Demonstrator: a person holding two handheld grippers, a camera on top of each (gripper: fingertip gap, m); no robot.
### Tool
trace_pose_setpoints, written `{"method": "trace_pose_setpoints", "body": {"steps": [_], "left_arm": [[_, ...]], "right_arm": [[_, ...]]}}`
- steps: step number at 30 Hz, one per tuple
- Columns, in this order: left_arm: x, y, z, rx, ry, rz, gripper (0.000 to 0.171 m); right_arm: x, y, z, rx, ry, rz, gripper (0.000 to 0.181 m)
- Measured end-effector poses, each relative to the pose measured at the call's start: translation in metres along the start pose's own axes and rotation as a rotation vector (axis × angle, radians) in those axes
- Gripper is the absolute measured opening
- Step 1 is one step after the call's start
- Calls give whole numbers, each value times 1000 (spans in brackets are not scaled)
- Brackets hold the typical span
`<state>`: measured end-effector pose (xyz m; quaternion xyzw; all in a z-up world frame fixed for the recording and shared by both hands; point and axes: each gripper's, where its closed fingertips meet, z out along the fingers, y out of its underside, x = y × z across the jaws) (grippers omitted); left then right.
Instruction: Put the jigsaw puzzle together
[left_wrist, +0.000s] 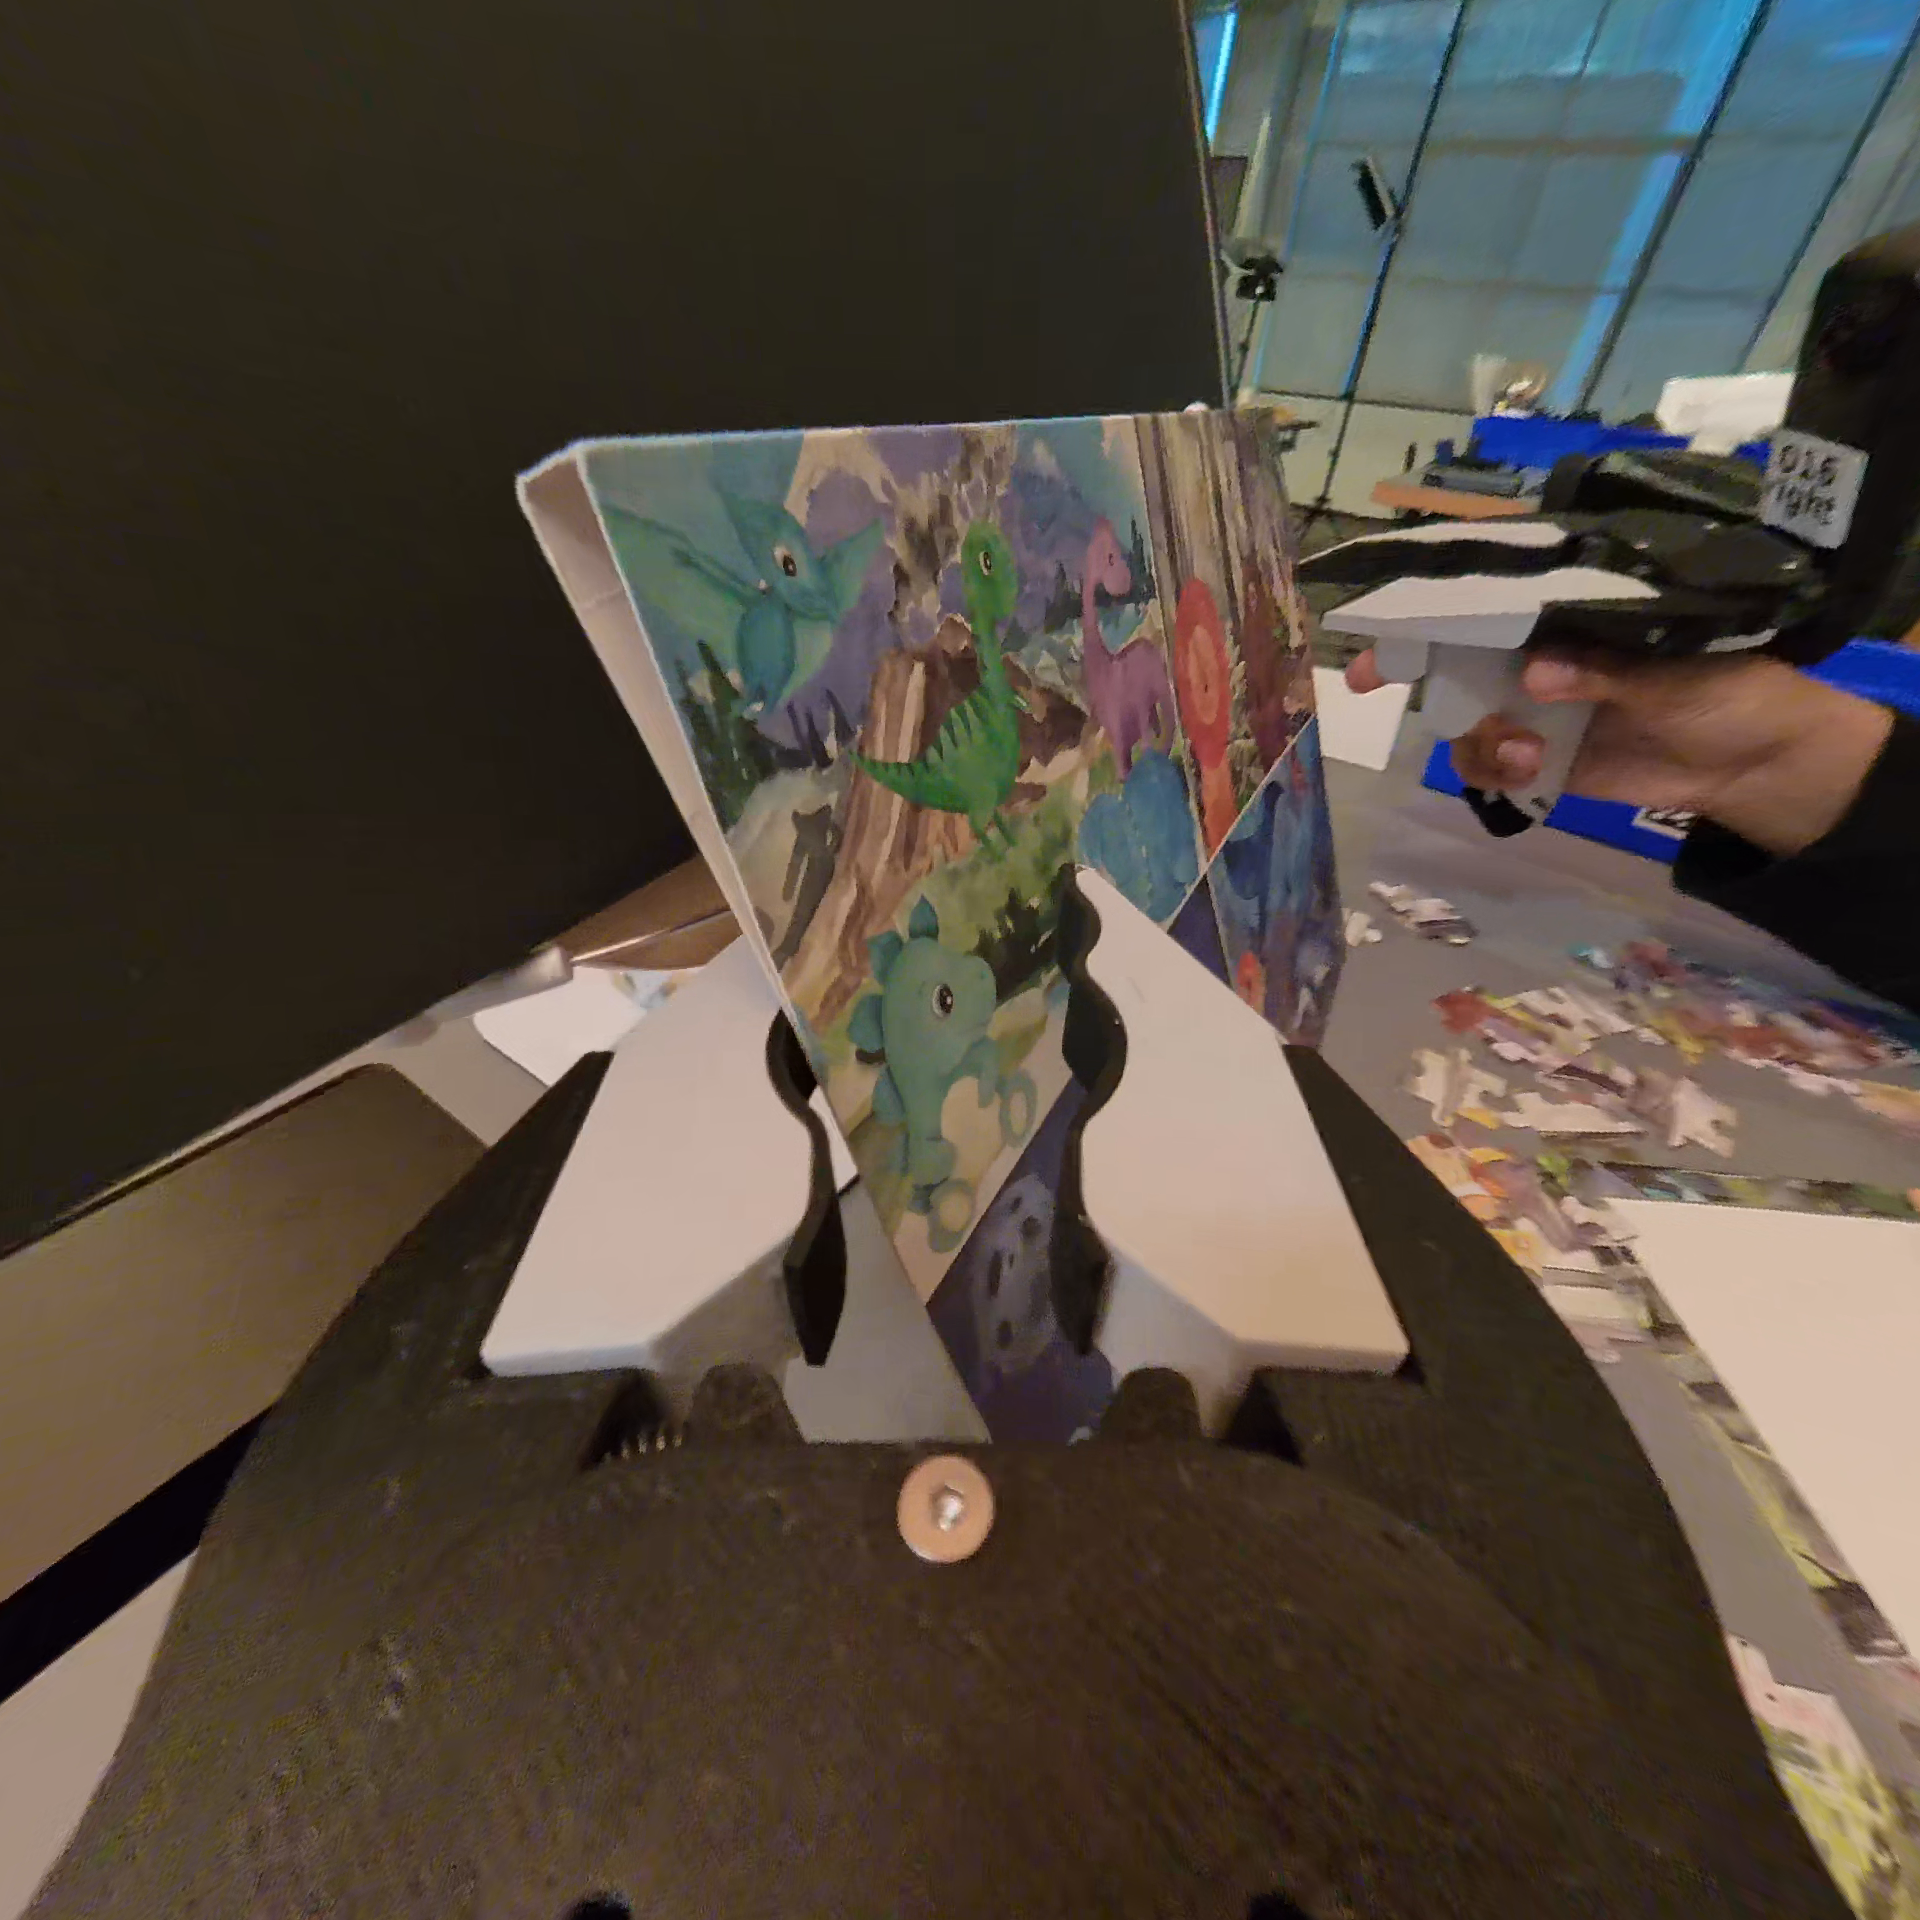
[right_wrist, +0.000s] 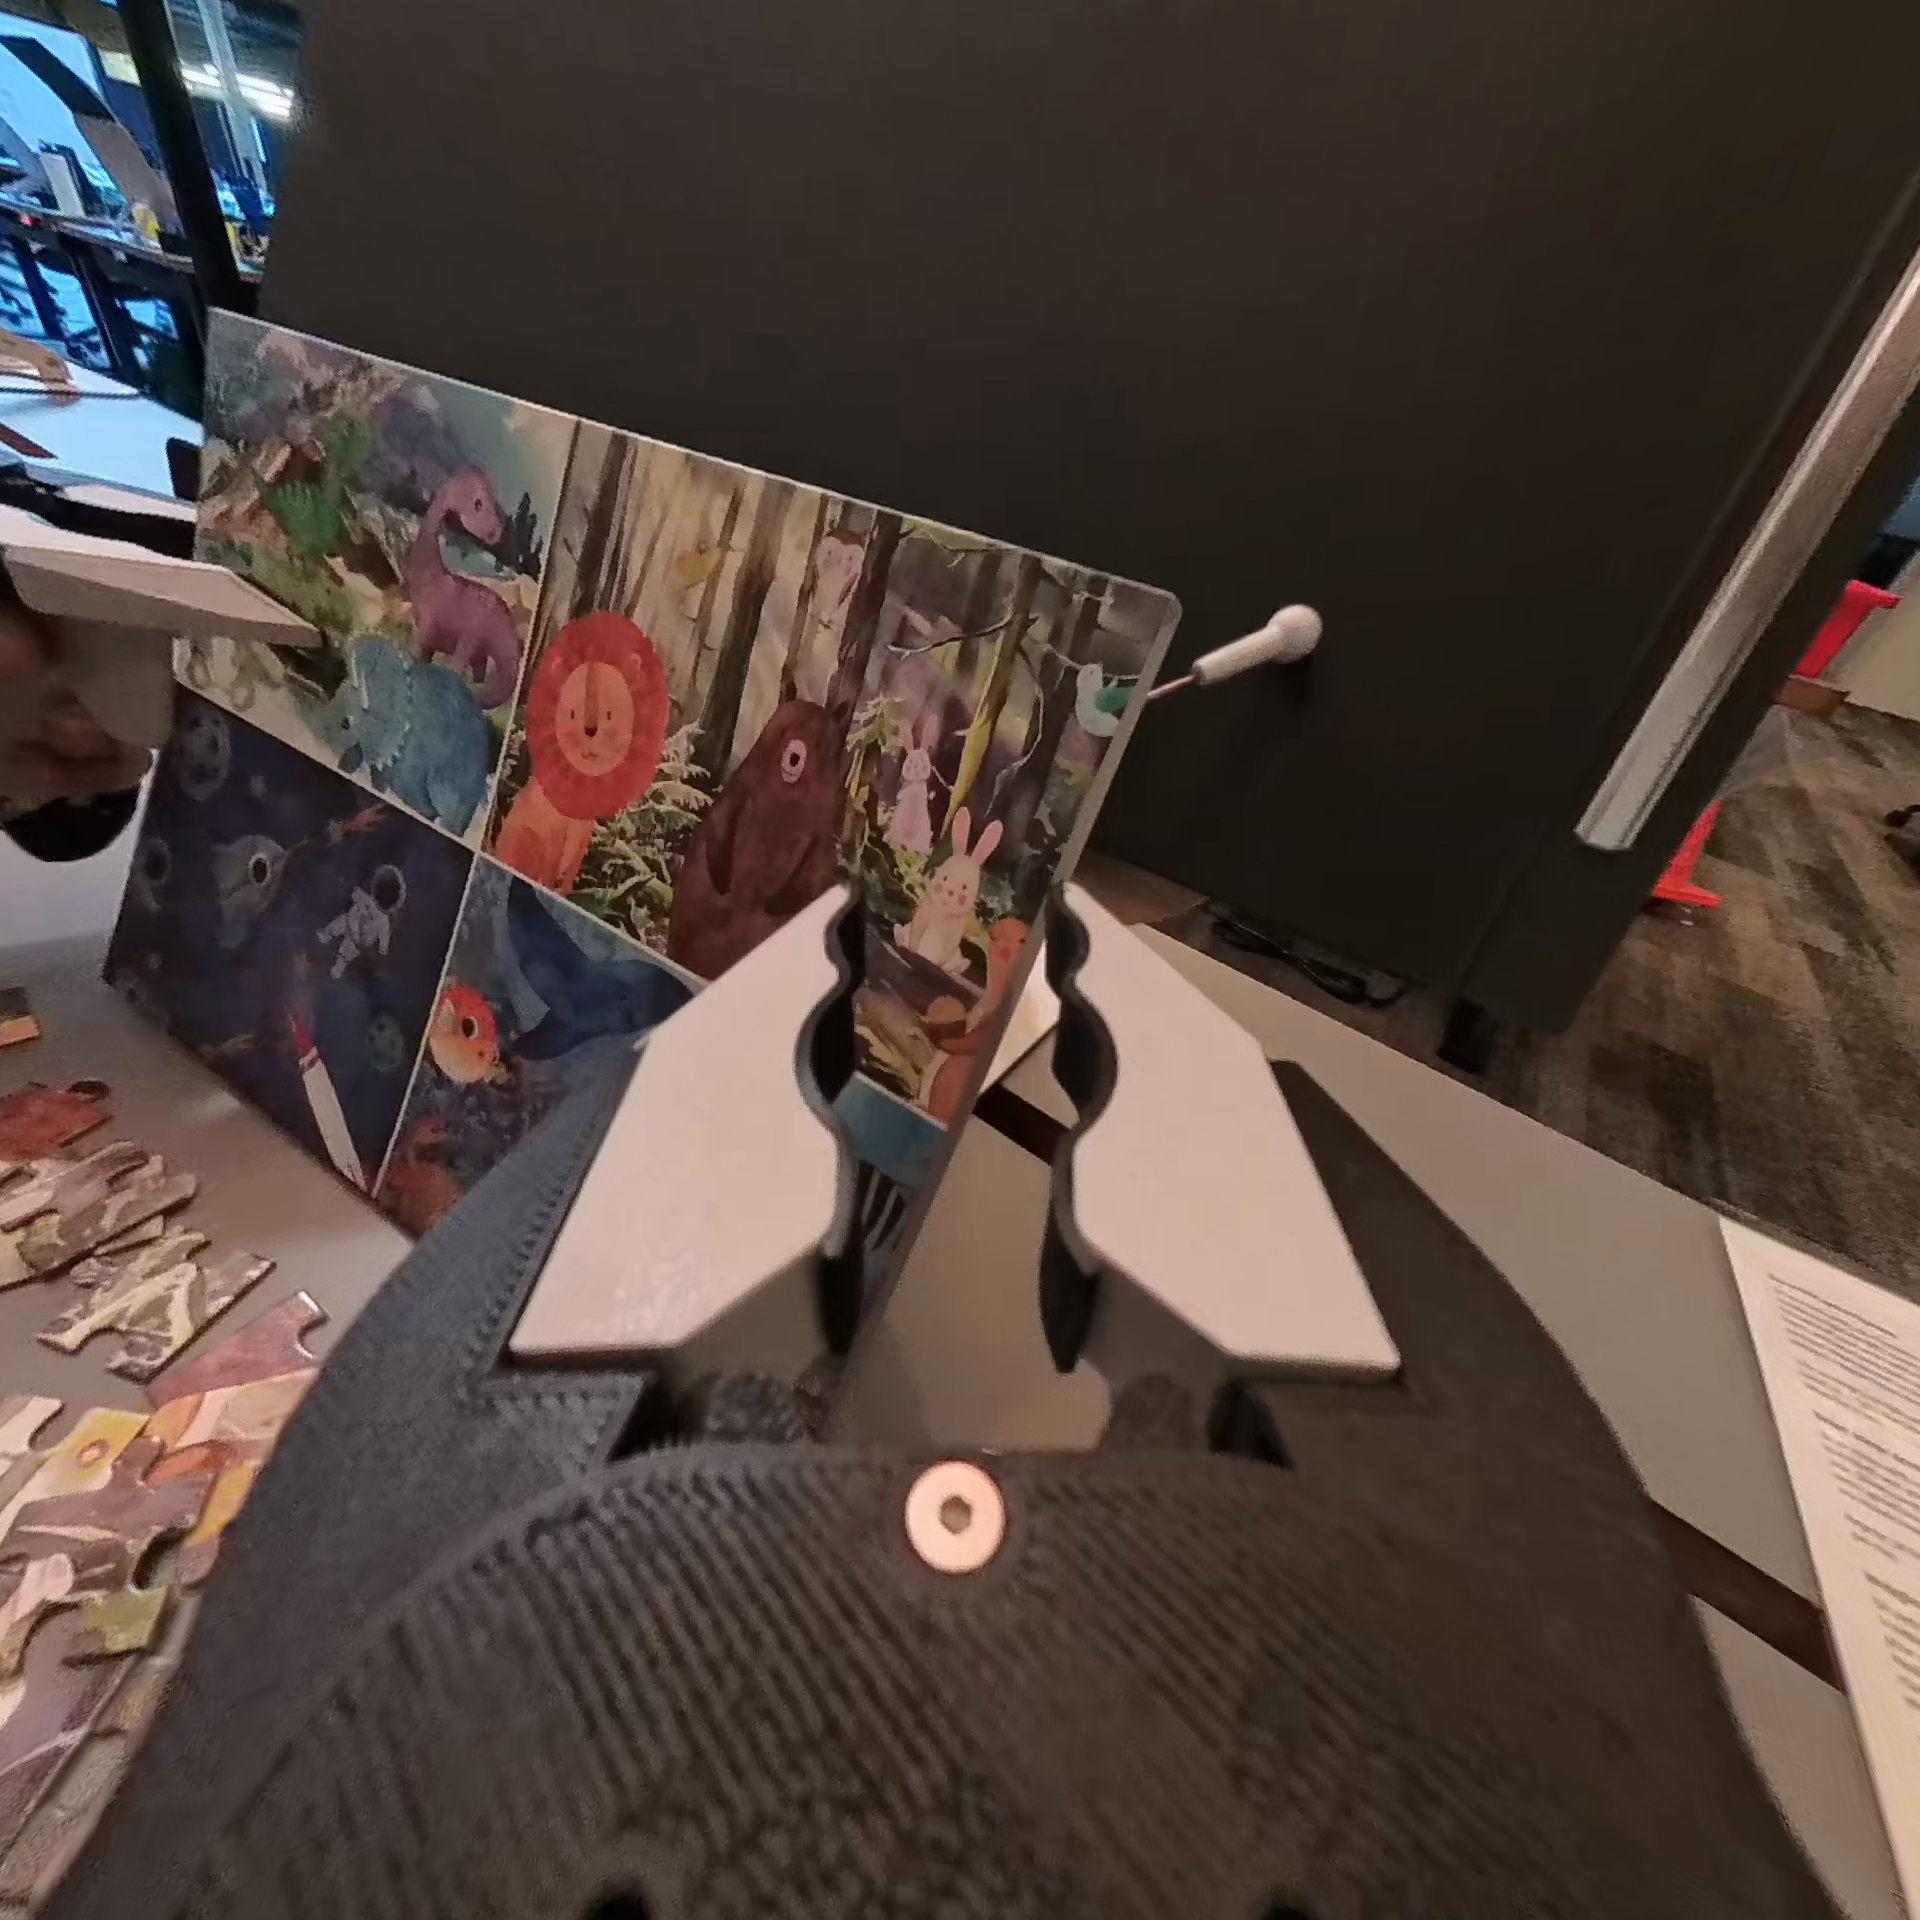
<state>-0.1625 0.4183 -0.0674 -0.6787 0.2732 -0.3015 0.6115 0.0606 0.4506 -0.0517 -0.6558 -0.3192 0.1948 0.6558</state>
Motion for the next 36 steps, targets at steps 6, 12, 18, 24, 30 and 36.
{"method": "trace_pose_setpoints", "body": {"steps": [6, 12, 18, 24, 30, 36], "left_arm": [[-4, 0, -4, 21, -27, 21, 48], [-5, -1, -9, 38, -57, 22, 55], [-4, -2, -14, 31, -69, 3, 50], [-4, -5, -12, 29, -95, 27, 49], [-9, -6, -14, 6, -131, 46, 52], [-9, -8, -20, 8, -154, 54, 62]], "right_arm": [[4, 0, -8, 1, 6, -5, 29], [0, 2, -20, -25, 7, -29, 31], [-63, 29, -38, -218, -233, -121, 40], [-145, 62, -40, -391, -502, -186, 44], [-190, 89, -46, -508, -646, -255, 45], [-201, 76, -57, -451, -602, -312, 43]]}}
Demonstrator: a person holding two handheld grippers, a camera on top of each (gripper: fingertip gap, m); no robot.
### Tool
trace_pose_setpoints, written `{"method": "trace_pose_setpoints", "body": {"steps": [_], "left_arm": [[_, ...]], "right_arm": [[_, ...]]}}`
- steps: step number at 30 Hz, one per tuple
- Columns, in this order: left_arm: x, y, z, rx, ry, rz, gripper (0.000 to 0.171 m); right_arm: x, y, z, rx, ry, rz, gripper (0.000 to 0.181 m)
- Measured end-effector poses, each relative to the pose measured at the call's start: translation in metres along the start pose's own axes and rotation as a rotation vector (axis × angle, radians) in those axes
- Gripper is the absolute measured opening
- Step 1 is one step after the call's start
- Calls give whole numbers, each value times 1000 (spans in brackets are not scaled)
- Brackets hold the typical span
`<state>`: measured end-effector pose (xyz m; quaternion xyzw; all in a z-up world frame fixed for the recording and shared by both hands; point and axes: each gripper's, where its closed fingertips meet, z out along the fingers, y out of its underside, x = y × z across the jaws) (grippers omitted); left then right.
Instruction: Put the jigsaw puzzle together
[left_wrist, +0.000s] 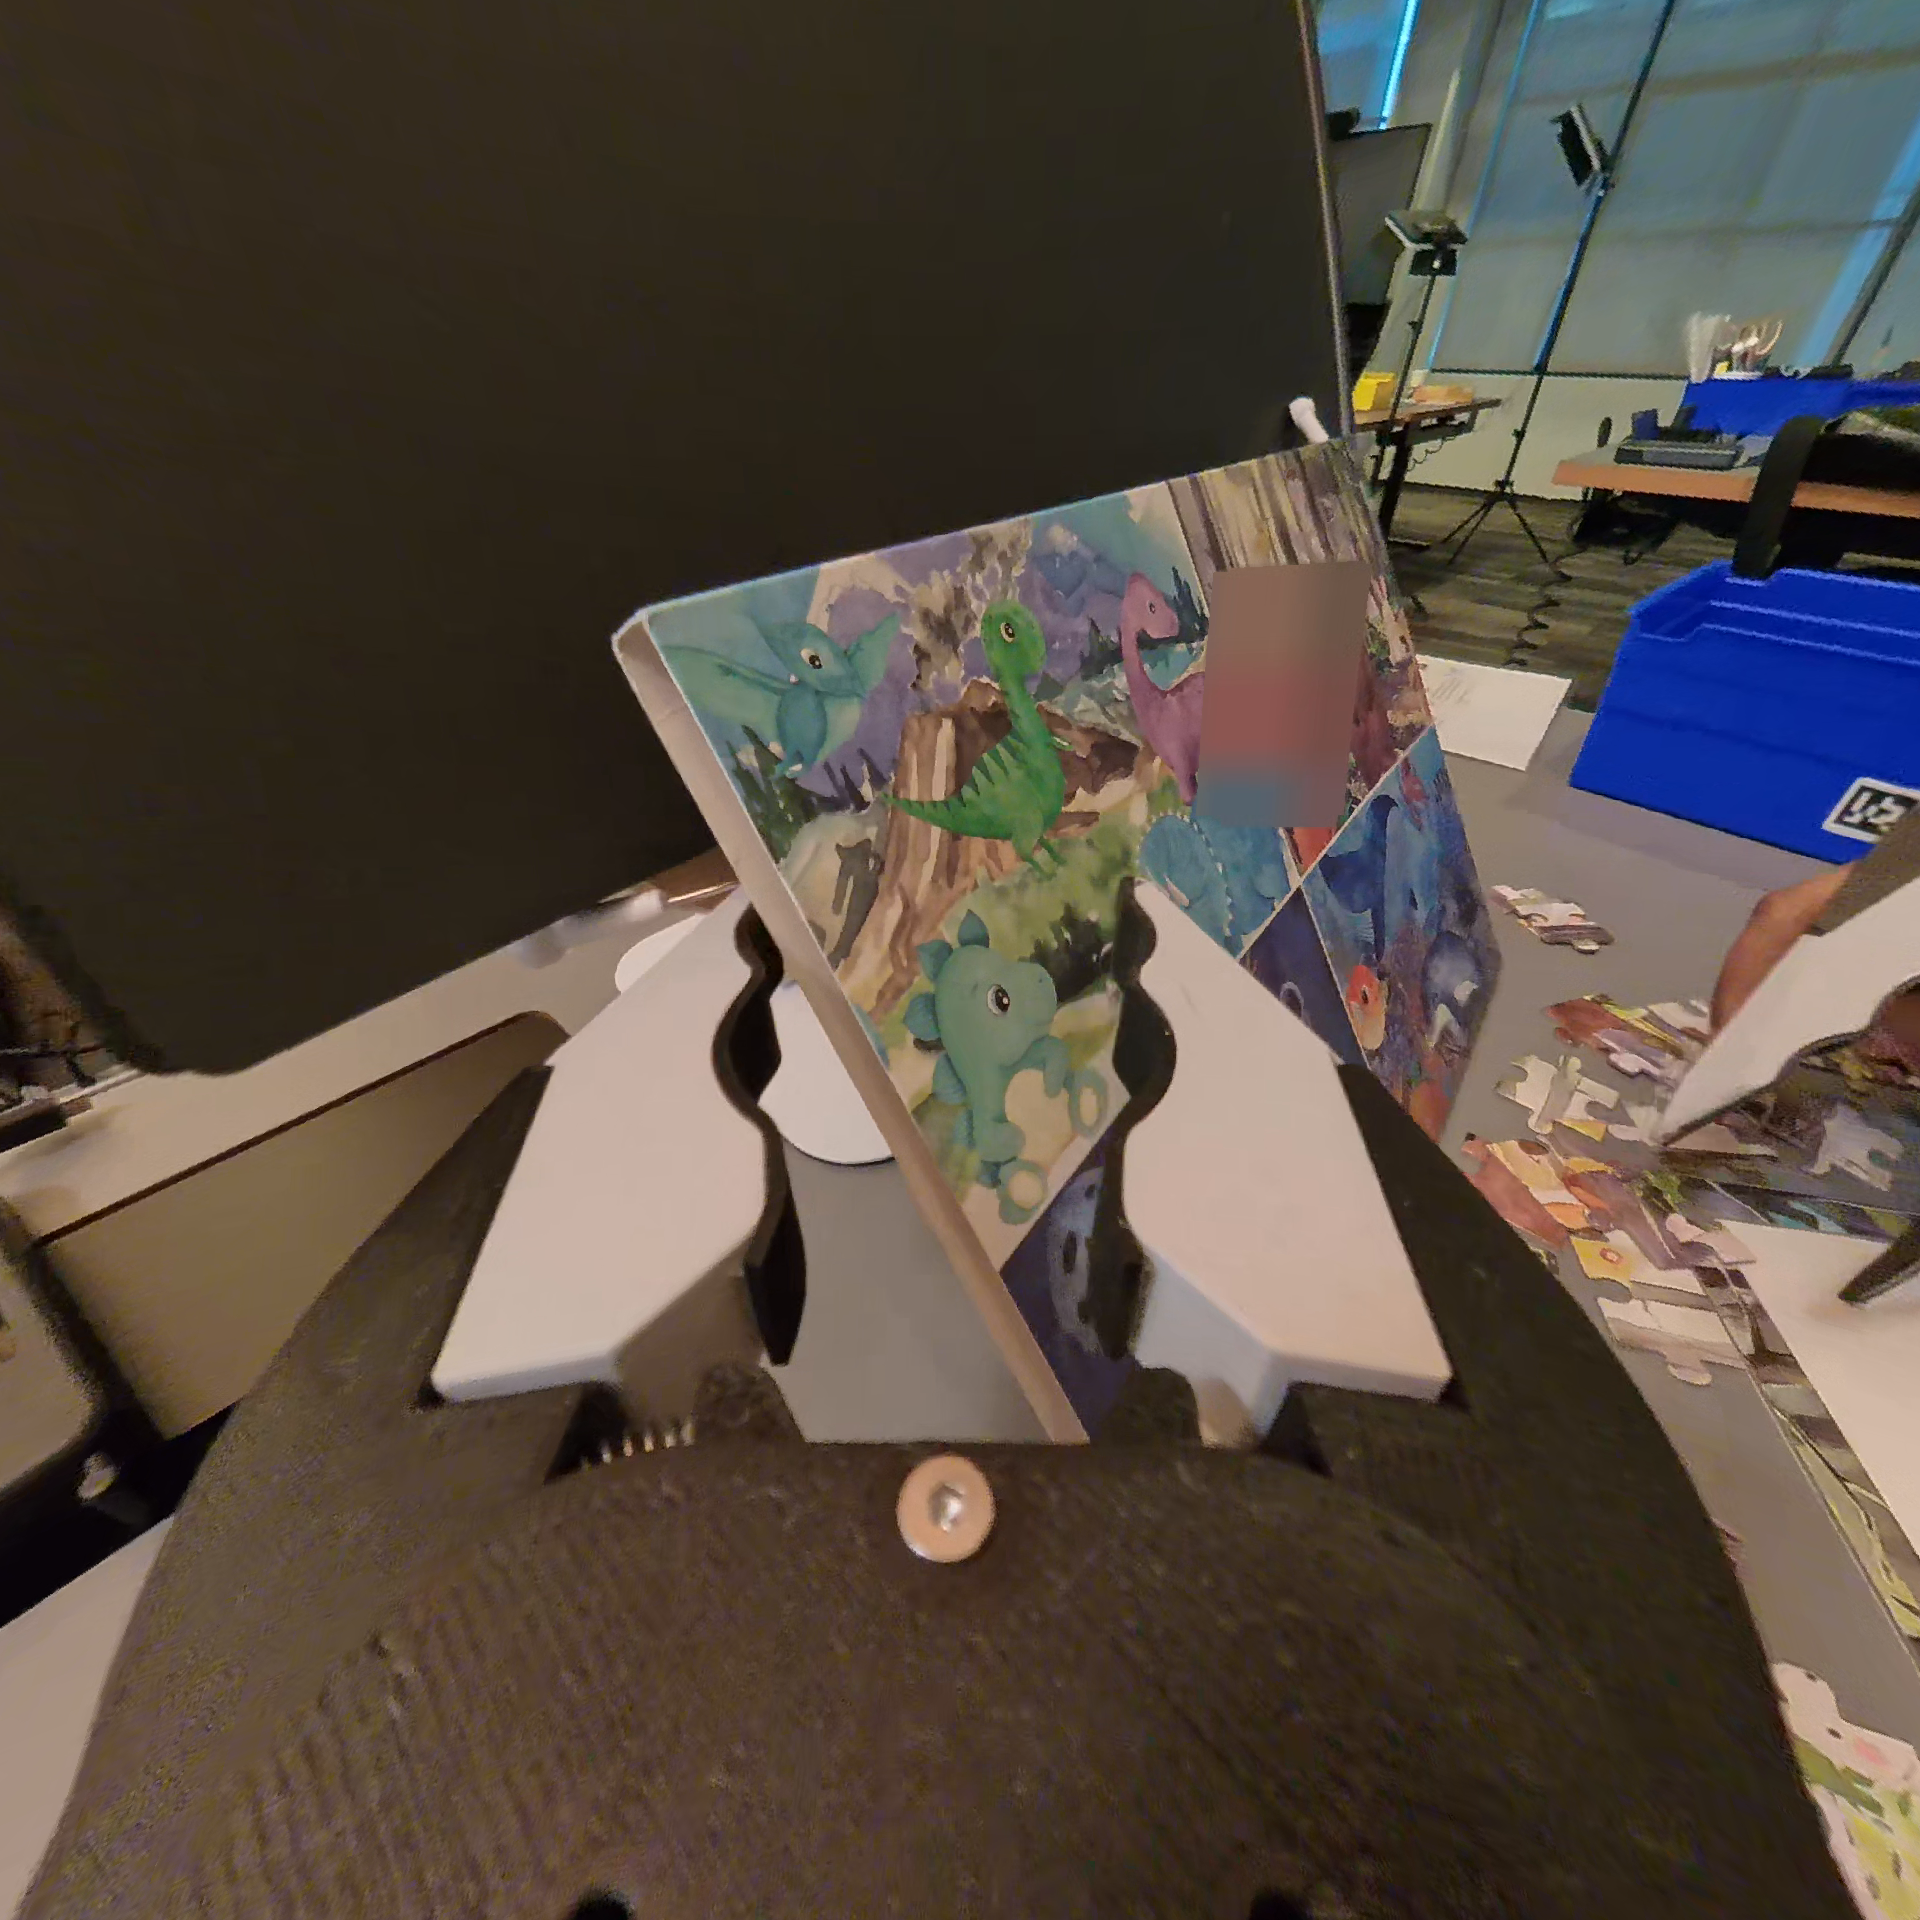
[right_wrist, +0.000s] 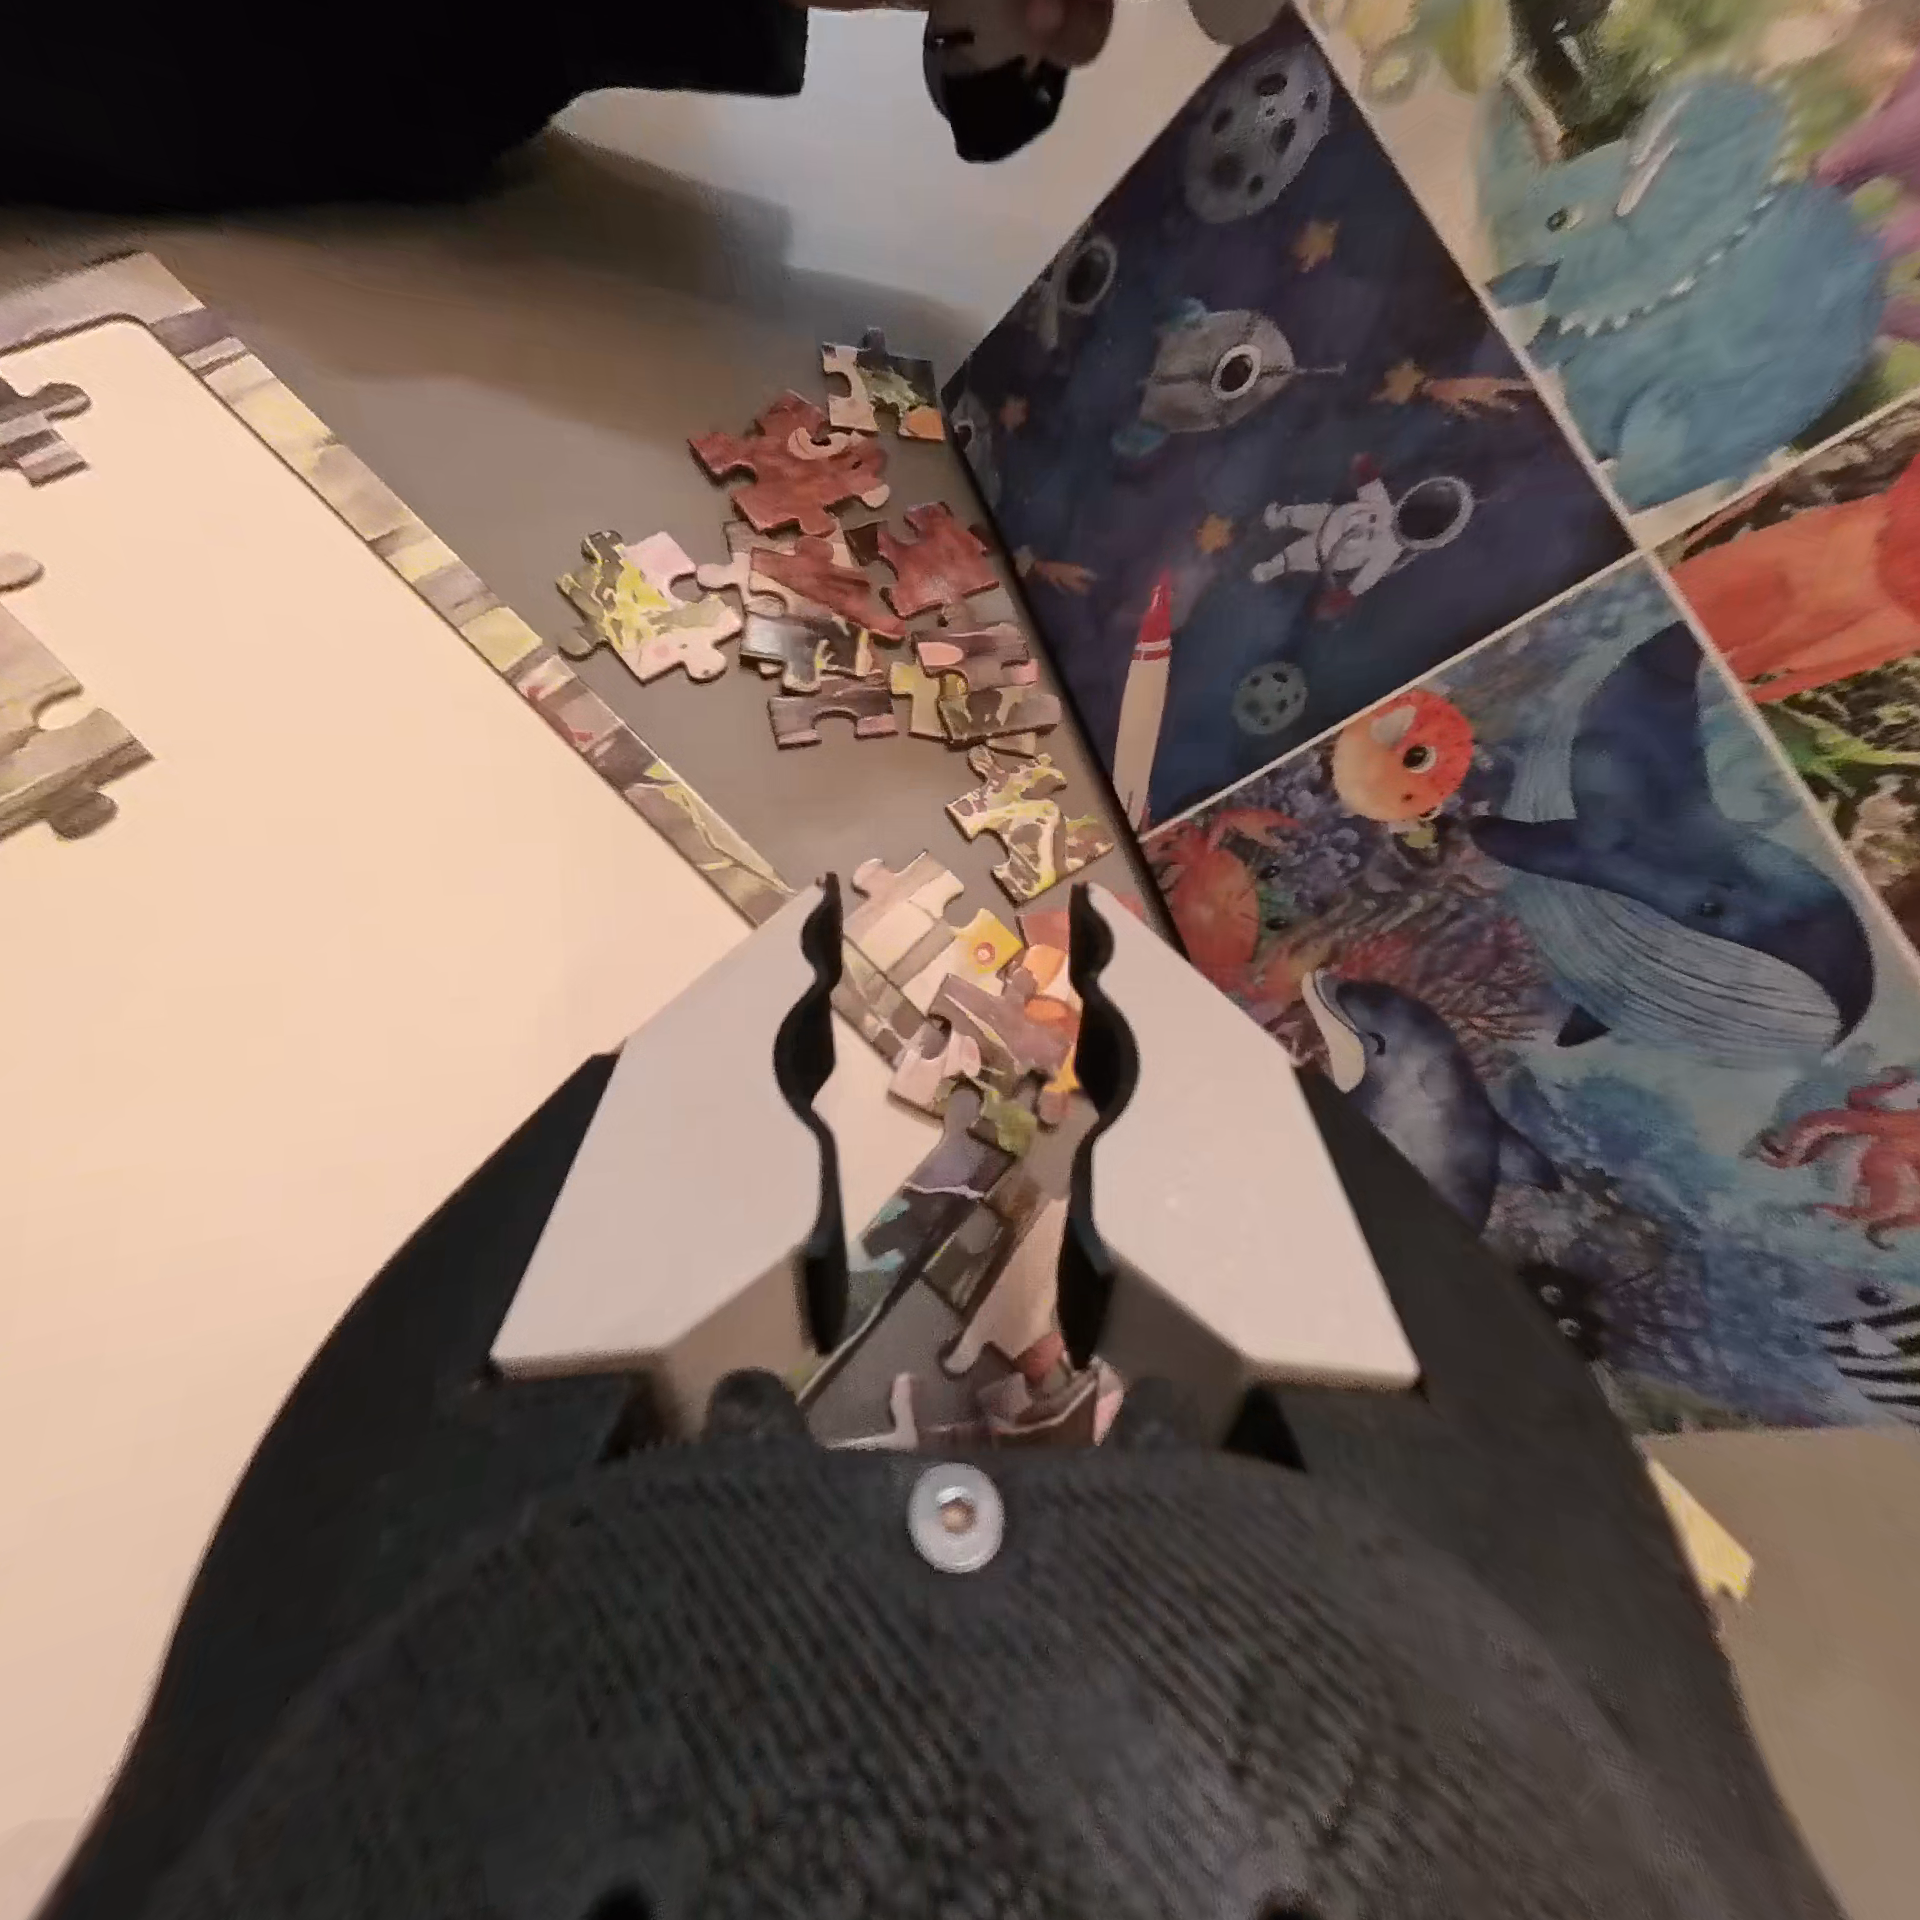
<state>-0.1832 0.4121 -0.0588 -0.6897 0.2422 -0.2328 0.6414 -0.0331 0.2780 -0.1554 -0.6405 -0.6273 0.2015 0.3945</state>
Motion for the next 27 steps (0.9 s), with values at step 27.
{"method": "trace_pose_setpoints", "body": {"steps": [27], "left_arm": [[67, -3, -92, 79, -92, 35, 69]], "right_arm": [[9, -20, -61, 304, 398, 206, 49]]}}
